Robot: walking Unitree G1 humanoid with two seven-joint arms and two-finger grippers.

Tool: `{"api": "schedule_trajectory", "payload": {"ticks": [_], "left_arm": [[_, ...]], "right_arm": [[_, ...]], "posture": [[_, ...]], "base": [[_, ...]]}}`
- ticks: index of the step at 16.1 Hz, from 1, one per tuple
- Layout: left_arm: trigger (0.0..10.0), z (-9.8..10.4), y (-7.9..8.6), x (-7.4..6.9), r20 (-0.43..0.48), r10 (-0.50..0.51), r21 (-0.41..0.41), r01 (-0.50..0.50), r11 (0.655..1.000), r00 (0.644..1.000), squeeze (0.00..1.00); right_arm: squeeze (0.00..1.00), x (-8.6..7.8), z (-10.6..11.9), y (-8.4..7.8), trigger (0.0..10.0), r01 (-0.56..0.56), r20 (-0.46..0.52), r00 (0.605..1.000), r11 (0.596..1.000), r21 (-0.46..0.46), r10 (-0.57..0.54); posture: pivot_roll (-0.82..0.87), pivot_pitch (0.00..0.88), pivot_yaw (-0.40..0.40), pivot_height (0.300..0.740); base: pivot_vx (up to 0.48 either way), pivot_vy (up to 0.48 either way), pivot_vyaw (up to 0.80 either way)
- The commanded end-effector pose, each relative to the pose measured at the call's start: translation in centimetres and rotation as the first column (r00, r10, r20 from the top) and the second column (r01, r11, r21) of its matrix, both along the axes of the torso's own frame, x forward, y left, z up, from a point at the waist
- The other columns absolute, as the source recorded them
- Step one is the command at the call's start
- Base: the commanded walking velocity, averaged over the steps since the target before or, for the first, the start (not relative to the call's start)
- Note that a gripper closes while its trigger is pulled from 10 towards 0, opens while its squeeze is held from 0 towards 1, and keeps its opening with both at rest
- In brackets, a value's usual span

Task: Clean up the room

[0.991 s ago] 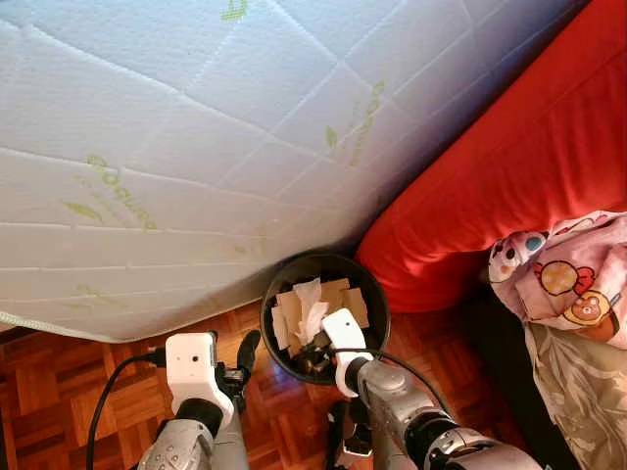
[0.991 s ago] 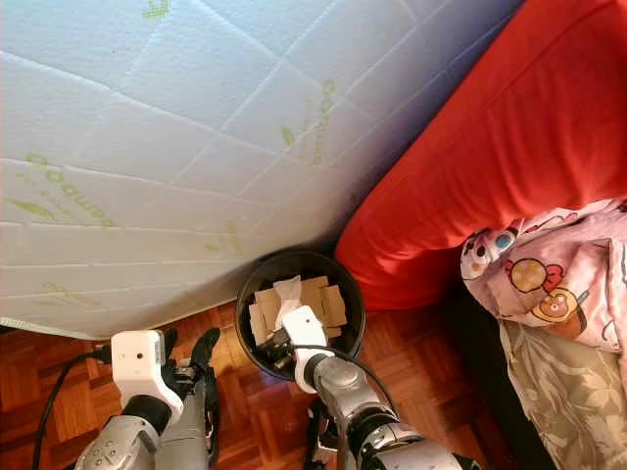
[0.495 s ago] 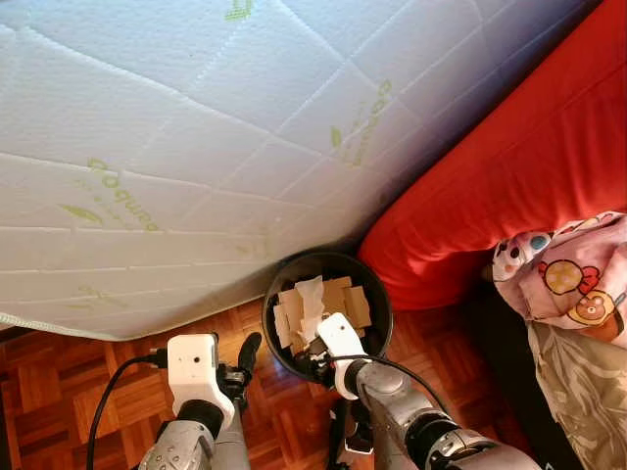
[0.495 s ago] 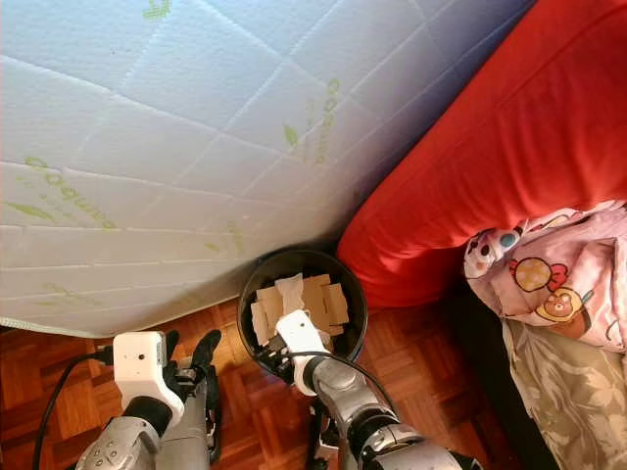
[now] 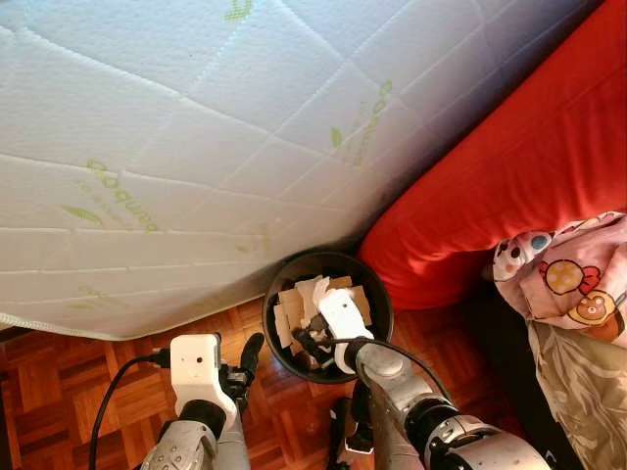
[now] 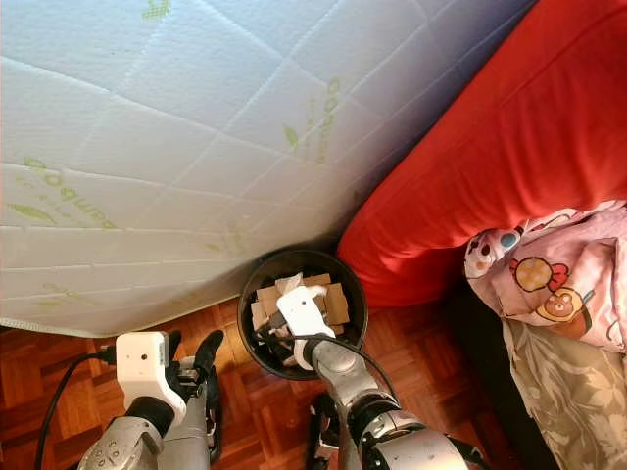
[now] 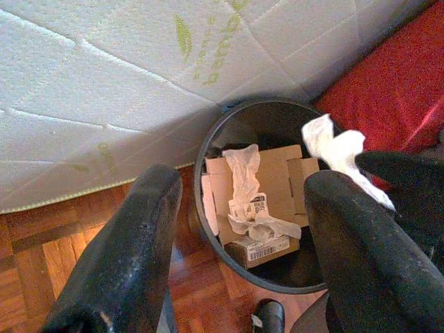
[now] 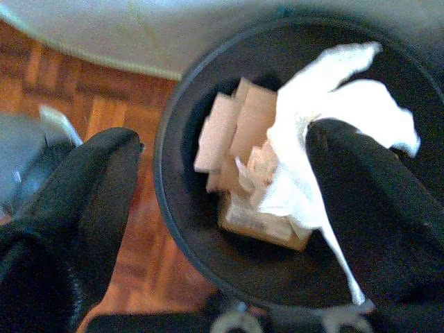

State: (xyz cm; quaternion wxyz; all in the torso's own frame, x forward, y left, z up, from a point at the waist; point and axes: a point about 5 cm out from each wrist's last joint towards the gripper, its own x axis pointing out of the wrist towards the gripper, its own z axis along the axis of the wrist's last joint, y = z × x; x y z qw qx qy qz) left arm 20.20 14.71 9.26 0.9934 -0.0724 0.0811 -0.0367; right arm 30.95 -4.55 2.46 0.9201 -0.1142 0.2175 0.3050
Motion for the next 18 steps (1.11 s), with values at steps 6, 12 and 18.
{"api": "schedule_trajectory", "payload": {"ticks": [6,12,18], "left_arm": [[10.0,-0.5,-0.1,-0.7,-0.036,-0.001,0.012,0.002,1.0,0.999,0.0],[10.0,-1.0,0.1,-0.4,-0.045,0.003,0.014,-0.002,1.0,0.999,0.0],[10.0,-2.4,3.1,2.9,-0.048,0.081,0.041,-0.079,0.996,0.996,0.0]], "right_arm": [[1.0,-2.3,-2.1,0.7,10.0,-0.075,-0.13,0.988,0.996,0.04,0.08],[0.0,0.6,0.1,-1.7,10.0,0.09,-0.029,0.996,0.994,0.054,-0.088],[0.0,2.1,0.9,-11.1,10.0,0.521,-0.008,0.85,0.837,0.169,-0.527]], "posture": [[0.27,0.51,-0.147,0.646],[0.26,0.488,-0.141,0.646],[0.21,0.335,-0.122,0.646]], "base": [[0.0,0.0,0.0],[0.0,0.0,0.0],[0.0,0.0,0.0]]}}
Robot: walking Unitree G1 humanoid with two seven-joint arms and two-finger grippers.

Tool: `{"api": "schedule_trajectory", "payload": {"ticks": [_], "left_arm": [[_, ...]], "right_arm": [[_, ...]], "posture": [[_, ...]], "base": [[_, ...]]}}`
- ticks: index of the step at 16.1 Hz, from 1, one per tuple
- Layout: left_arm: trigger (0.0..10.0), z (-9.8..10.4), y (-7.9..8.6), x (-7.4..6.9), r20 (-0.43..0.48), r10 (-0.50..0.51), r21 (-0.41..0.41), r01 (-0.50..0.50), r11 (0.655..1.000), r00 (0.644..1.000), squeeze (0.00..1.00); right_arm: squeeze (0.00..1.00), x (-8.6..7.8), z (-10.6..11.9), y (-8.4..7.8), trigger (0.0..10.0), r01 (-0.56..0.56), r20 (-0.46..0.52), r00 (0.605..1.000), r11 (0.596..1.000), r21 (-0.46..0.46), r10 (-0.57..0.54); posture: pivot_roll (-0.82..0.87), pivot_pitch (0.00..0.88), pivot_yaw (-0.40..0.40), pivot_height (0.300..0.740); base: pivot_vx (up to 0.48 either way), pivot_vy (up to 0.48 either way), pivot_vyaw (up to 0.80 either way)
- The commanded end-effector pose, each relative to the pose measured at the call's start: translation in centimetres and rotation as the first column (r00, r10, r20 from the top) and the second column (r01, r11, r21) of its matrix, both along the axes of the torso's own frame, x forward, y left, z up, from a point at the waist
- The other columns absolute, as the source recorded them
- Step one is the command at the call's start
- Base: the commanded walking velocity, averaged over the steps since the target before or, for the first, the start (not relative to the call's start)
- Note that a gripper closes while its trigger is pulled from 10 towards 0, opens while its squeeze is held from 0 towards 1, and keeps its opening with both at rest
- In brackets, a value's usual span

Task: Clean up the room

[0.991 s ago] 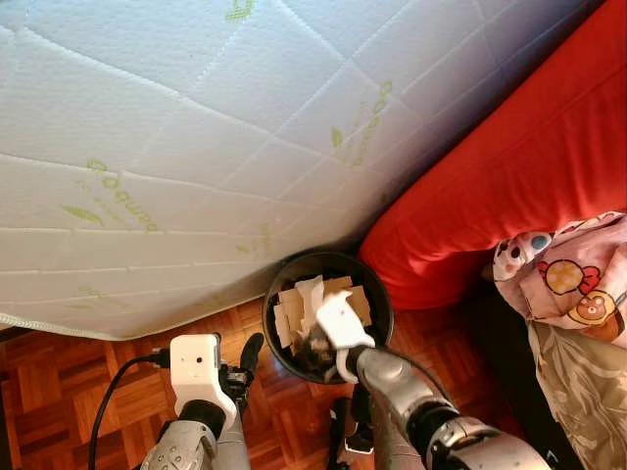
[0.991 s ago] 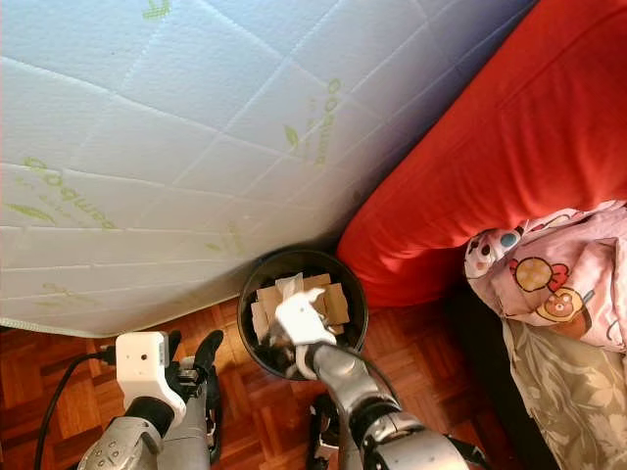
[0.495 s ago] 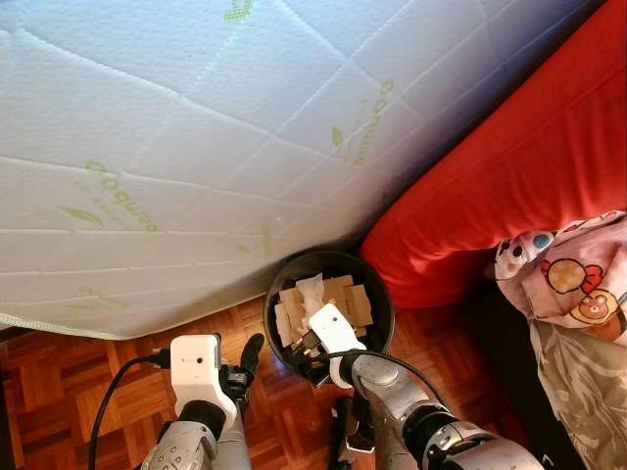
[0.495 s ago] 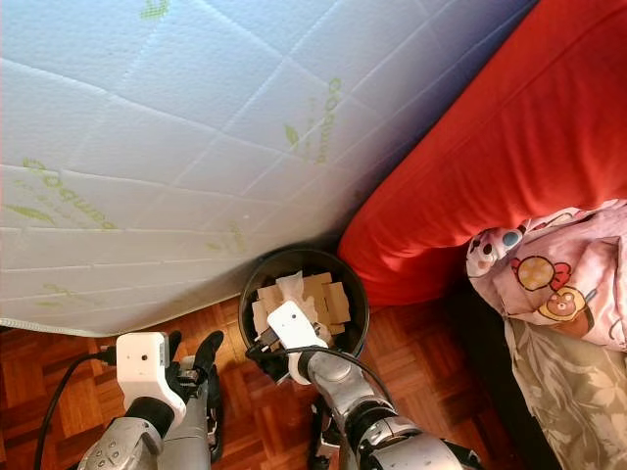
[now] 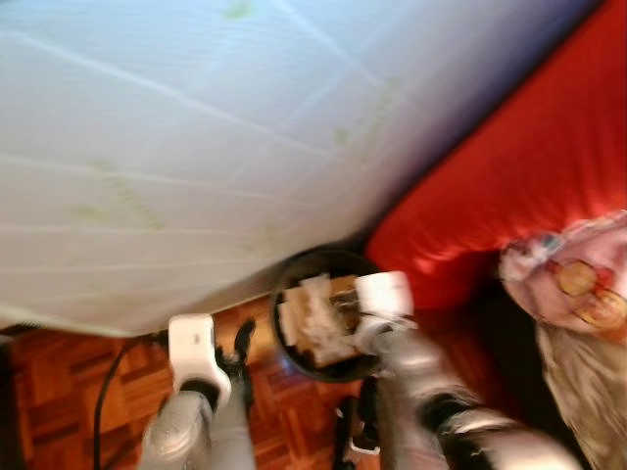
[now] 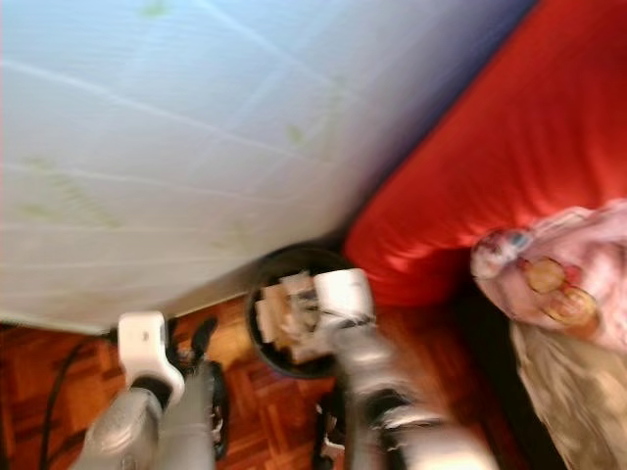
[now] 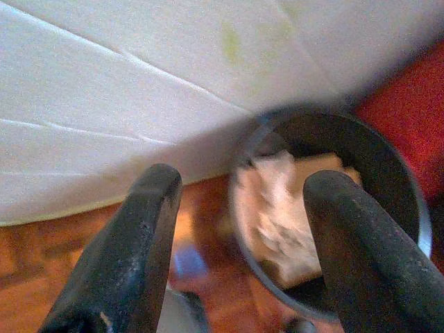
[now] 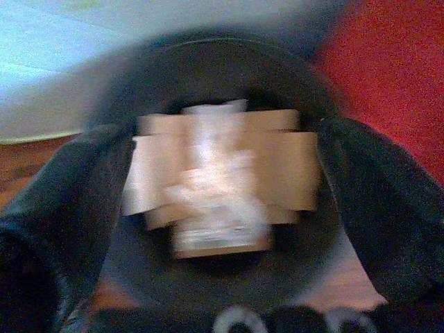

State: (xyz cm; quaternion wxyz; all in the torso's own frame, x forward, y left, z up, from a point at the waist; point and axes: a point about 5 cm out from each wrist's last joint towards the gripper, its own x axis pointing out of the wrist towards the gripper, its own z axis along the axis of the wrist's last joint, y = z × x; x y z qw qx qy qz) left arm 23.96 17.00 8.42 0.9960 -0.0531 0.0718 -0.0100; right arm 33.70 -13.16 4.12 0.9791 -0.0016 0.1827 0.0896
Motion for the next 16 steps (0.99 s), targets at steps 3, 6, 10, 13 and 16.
{"api": "schedule_trajectory", "payload": {"ticks": [3,6,10,13,16], "left_arm": [[10.0,-2.3,2.1,0.5,-0.082,0.03,0.031,-0.028,0.999,0.996,0.0],[10.0,-4.5,3.4,1.9,-0.15,0.035,0.055,-0.027,0.998,0.988,0.0],[10.0,-7.3,5.6,2.5,-0.258,0.128,0.075,-0.112,0.991,0.958,0.0],[10.0,-9.6,5.5,1.5,-0.354,0.099,0.056,-0.085,0.995,0.93,0.0],[10.0,-12.2,4.1,0.0,-0.476,0.091,-0.005,-0.106,0.994,0.875,0.0]], "right_arm": [[0.0,-2.7,-2.7,-4.3,10.0,0.091,-0.057,0.994,0.996,0.007,-0.09],[0.0,-7.0,-6.4,-5.8,10.0,0.205,-0.159,0.967,0.978,0.025,-0.198],[0.0,-10.7,-9.2,-5.4,10.0,0.291,-0.268,0.926,0.955,0.058,-0.266],[0.0,-11.6,-9.9,-5.5,10.0,0.332,-0.317,0.9,0.942,0.048,-0.301],[0.0,-12.8,-10.9,-5.5,10.0,0.3,-0.396,0.878,0.954,0.014,-0.27]], "posture": [[0.2,0.273,-0.102,0.646],[0.15,0.171,-0.059,0.646],[0.12,0.058,-0.036,0.646],[0.1,0.01,-0.025,0.646],[0.04,0.0,-0.037,0.646]], "base": [[0.0,0.0,0.0],[0.0,0.0,0.0],[0.0,0.0,0.0],[0.0,0.0,0.0],[0.0,0.0,0.0]]}}
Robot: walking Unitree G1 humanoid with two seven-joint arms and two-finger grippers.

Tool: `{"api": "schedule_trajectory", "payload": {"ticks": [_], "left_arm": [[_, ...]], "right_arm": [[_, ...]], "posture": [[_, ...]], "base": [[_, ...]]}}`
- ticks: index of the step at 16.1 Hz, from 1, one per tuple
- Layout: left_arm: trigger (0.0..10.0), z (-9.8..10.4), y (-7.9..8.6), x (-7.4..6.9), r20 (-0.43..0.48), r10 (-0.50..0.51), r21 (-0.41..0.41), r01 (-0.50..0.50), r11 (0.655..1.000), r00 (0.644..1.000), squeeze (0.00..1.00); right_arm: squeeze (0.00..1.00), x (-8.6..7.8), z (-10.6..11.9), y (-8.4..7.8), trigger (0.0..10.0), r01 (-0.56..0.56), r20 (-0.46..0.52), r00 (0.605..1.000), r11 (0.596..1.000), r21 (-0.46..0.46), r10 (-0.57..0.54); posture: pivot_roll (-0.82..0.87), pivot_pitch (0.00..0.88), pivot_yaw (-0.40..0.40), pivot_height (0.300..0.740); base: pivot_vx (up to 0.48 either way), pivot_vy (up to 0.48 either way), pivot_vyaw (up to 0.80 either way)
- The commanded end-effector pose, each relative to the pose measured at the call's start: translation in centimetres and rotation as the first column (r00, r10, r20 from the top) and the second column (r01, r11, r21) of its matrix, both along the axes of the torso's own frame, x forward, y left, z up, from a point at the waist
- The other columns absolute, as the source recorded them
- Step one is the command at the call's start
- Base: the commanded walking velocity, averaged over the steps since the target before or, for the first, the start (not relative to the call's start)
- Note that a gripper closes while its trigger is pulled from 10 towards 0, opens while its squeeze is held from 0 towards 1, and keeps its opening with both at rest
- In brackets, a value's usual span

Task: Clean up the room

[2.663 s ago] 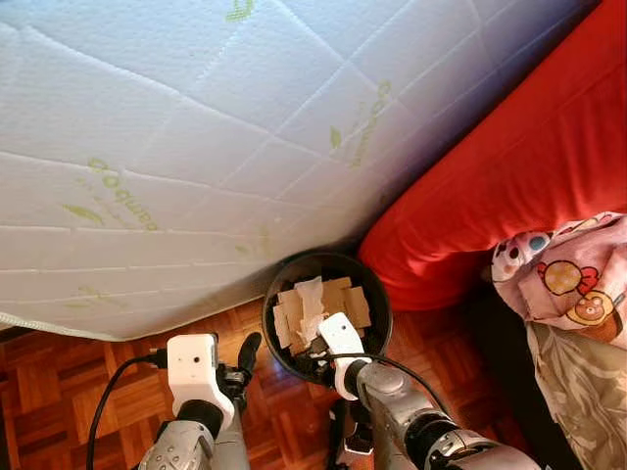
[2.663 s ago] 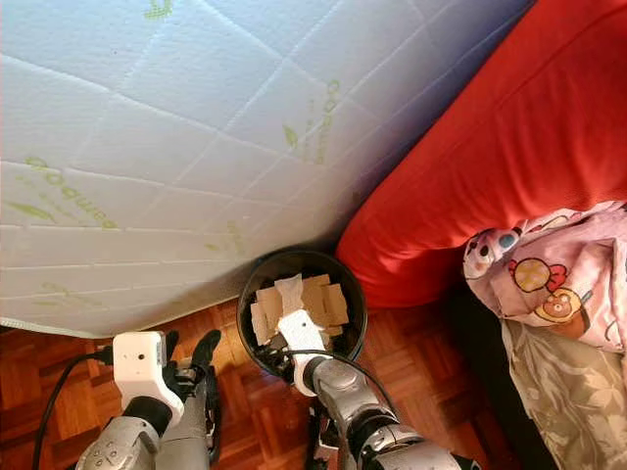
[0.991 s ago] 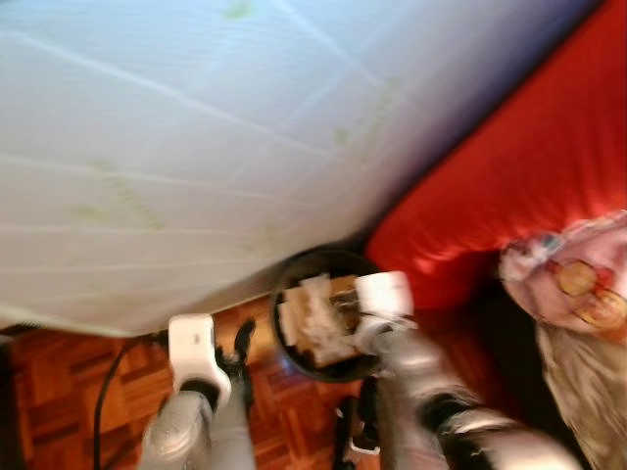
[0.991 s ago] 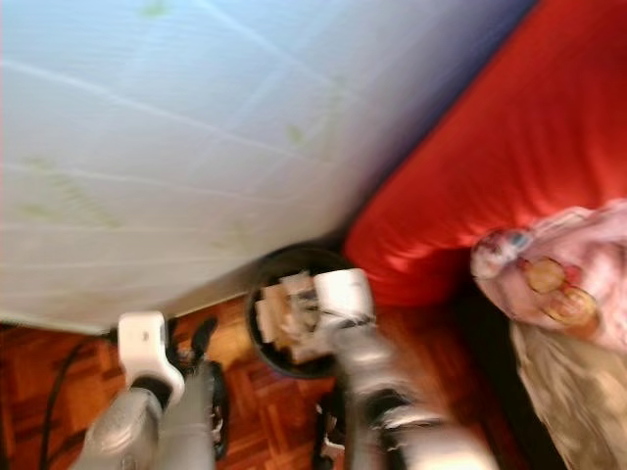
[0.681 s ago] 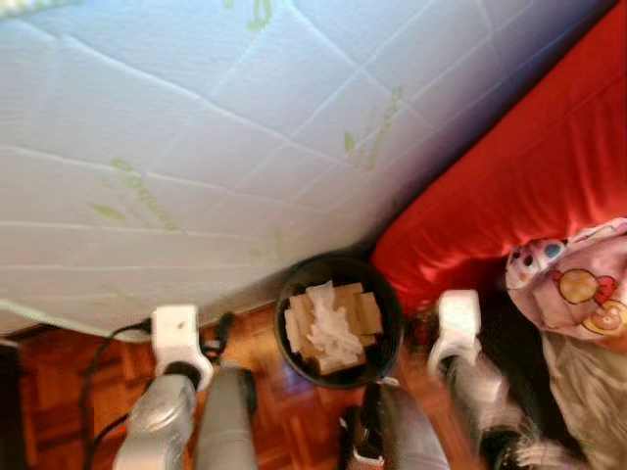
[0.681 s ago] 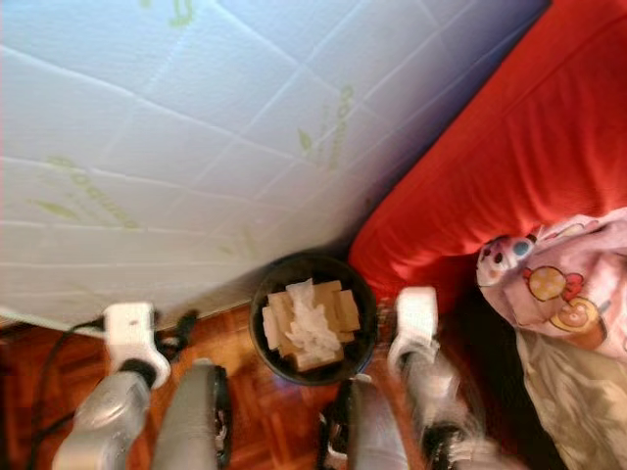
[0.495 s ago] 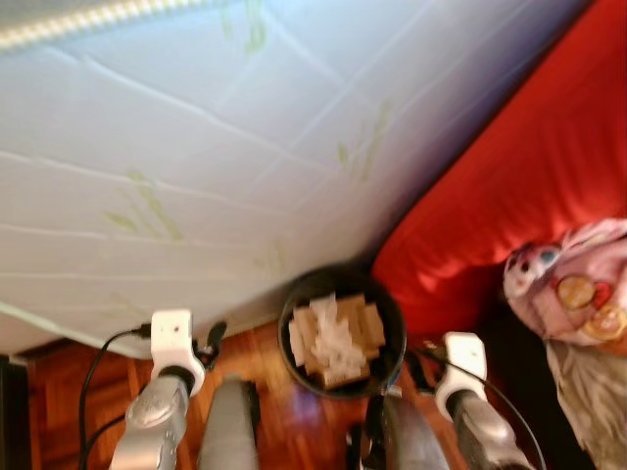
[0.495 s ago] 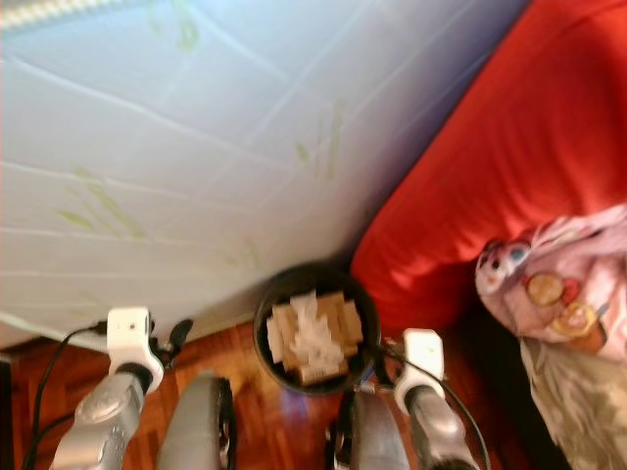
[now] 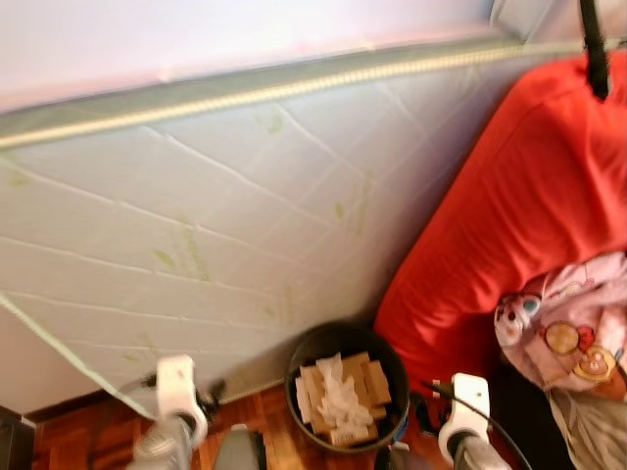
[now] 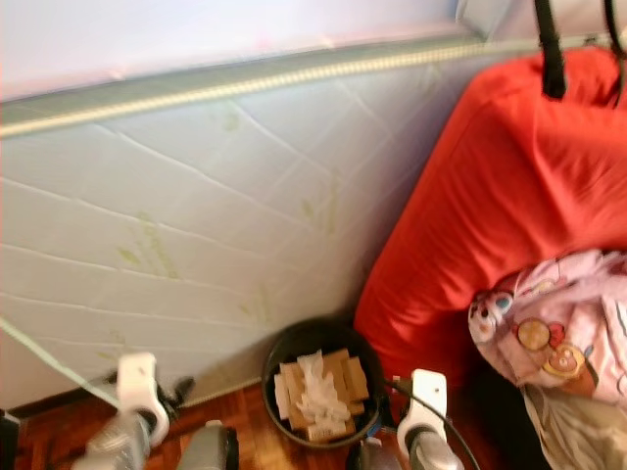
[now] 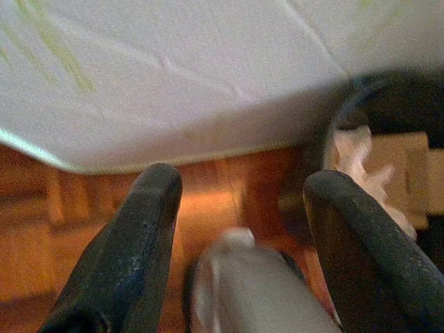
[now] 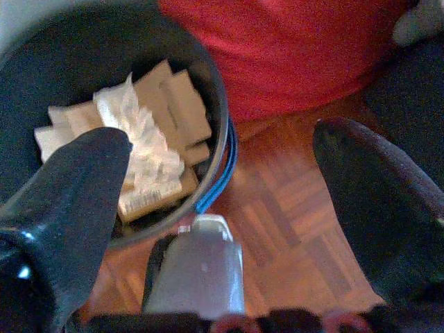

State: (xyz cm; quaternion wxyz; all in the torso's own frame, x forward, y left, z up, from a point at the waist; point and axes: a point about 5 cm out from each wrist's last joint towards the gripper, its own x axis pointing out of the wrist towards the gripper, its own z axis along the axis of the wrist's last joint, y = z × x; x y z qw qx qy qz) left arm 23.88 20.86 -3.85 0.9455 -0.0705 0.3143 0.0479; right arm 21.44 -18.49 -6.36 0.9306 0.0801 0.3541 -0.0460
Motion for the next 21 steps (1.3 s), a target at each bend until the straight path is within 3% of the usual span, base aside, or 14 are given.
{"api": "schedule_trajectory", "payload": {"ticks": [1,4,7,14,21], "left_arm": [[10.0,-0.2,-0.2,-0.1,-0.014,-0.002,-0.003,0.002,1.0,1.0,0.0],[10.0,-1.5,-1.4,-1.2,-0.091,-0.039,-0.007,0.038,0.999,0.995,0.0],[10.0,-2.6,-1.4,-2.7,-0.148,-0.031,-0.001,0.031,1.0,0.989,0.0],[10.0,-4.0,-1.0,-5.2,-0.224,0.0,0.012,0.003,1.0,0.975,0.0],[10.0,-5.3,-2.6,-7.4,-0.288,-0.023,0.012,0.027,1.0,0.957,0.0]], "right_arm": [[0.0,-0.9,-0.6,-0.1,10.0,-0.014,-0.047,0.999,1.0,-0.003,0.014],[0.0,-2.5,-1.5,-0.3,10.0,0.038,-0.118,0.992,0.999,0.003,-0.038],[0.0,-4.6,-2.7,0.5,10.0,0.0,-0.208,0.978,1.0,0.02,0.004],[0.0,-5.1,-2.9,0.6,10.0,-0.052,-0.222,0.974,0.998,0.016,0.055],[0.0,-6.7,-3.5,1.3,10.0,-0.14,-0.241,0.96,0.989,0.035,0.145]], "posture": [[0.04,0.0,-0.039,0.646],[0.04,0.0,-0.059,0.646],[0.06,0.015,-0.083,0.646],[0.07,0.016,-0.084,0.646],[0.08,0.01,-0.085,0.656]], "base": [[0.0,0.0,0.0],[0.0,0.0,0.0],[0.0,0.0,-0.63],[0.0,0.0,-0.71],[0.0,0.0,0.0]]}}
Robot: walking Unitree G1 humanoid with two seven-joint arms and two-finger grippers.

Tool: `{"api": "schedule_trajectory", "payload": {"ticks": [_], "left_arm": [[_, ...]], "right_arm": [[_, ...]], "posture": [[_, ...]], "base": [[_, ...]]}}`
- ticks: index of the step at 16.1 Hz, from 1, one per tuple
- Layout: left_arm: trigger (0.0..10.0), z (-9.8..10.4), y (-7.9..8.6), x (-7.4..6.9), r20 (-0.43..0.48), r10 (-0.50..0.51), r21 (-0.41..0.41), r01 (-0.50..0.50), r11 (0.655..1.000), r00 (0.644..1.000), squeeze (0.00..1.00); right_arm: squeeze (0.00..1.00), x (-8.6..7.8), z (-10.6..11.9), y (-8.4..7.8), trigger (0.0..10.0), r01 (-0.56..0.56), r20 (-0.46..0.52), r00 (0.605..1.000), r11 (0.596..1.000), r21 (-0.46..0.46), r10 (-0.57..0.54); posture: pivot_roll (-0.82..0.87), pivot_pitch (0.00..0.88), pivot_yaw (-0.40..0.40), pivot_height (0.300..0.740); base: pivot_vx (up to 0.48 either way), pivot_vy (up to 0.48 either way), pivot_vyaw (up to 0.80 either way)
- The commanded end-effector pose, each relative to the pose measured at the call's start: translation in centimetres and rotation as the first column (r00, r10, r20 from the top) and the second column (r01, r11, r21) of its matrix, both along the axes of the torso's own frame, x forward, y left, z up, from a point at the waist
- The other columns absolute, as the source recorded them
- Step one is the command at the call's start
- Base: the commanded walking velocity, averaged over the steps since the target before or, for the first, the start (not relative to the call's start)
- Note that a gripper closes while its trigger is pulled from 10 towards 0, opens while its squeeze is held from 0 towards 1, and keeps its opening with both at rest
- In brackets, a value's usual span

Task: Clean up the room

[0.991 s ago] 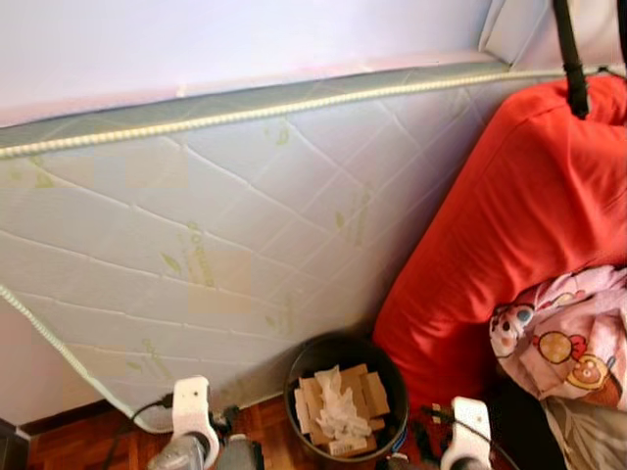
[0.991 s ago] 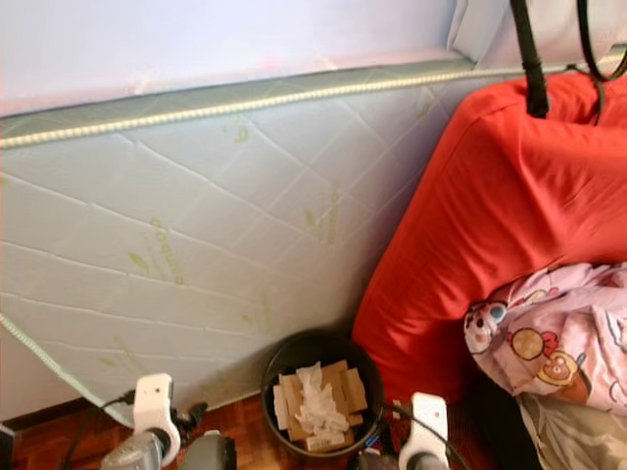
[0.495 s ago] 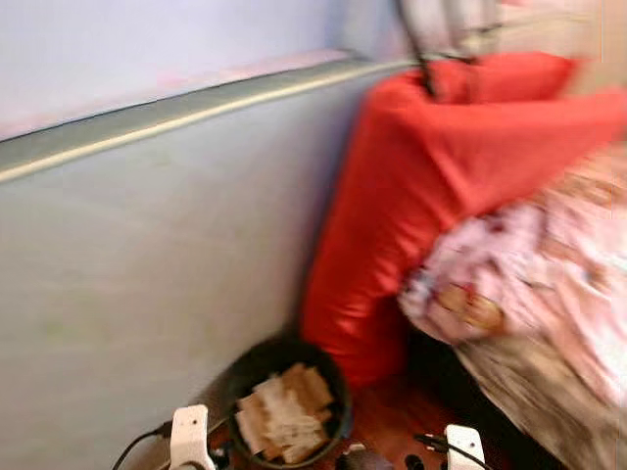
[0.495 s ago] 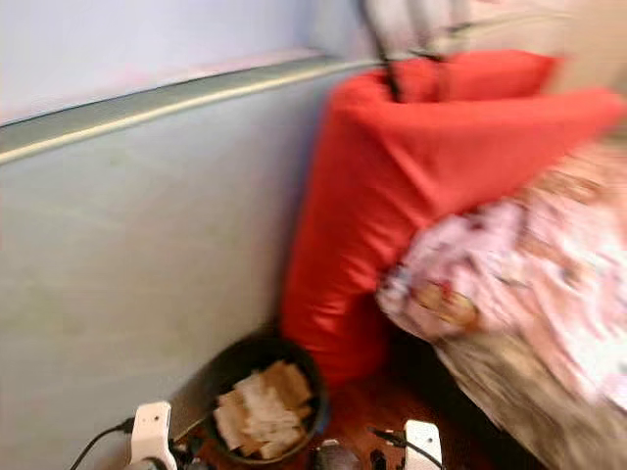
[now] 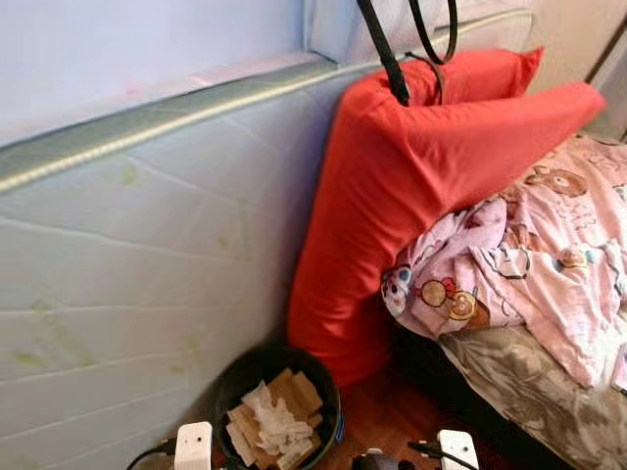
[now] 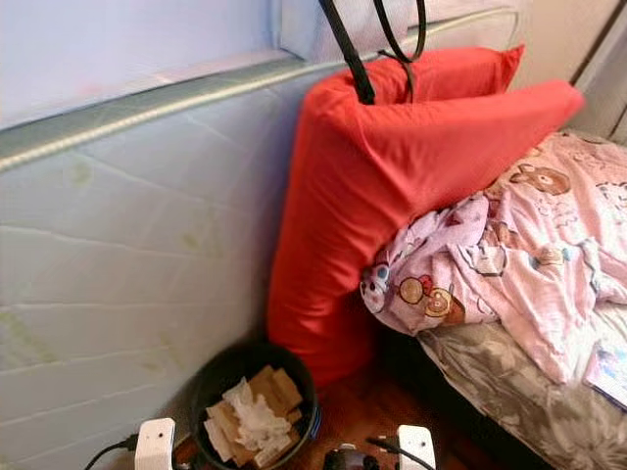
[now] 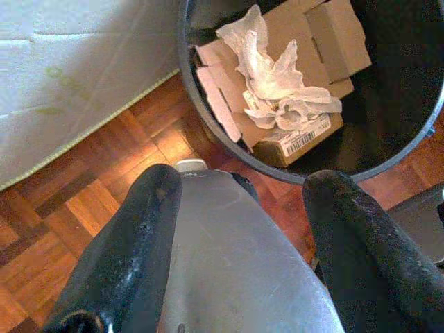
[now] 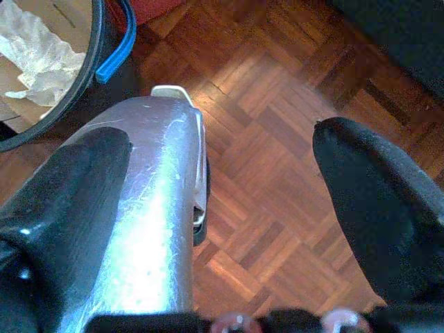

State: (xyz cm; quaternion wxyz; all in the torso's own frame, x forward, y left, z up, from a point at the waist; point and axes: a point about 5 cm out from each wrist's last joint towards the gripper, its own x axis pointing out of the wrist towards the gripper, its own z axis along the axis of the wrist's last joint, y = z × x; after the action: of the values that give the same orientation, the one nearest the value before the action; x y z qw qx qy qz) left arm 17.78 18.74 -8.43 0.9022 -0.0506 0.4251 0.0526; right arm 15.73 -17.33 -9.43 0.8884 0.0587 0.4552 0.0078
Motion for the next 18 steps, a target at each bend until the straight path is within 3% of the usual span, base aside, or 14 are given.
{"api": "schedule_trajectory", "payload": {"ticks": [1,7,18], "left_arm": [[10.0,-0.8,-0.8,-1.5,-0.057,-0.011,-0.009,0.01,1.0,0.998,0.0],[10.0,-0.8,-0.5,-1.4,-0.054,-0.003,-0.008,0.003,1.0,0.999,0.0],[10.0,-0.6,-0.8,-0.9,-0.052,0.006,-0.022,-0.007,1.0,0.999,0.0]], "right_arm": [[0.0,-1.2,-0.5,0.1,10.0,-0.025,-0.041,0.999,1.0,0.004,0.025],[0.0,-0.4,-0.2,0.3,10.0,-0.03,-0.025,0.999,1.0,0.009,0.03],[0.0,0.3,0.1,0.1,10.0,-0.031,-0.018,0.999,1.0,0.003,0.031]], "posture": [[0.08,0.011,-0.086,0.666],[0.08,0.027,-0.091,0.736],[0.08,0.004,-0.096,0.74]], "base": [[0.0,0.0,0.0],[0.0,0.0,0.0],[0.0,0.0,0.0]]}}
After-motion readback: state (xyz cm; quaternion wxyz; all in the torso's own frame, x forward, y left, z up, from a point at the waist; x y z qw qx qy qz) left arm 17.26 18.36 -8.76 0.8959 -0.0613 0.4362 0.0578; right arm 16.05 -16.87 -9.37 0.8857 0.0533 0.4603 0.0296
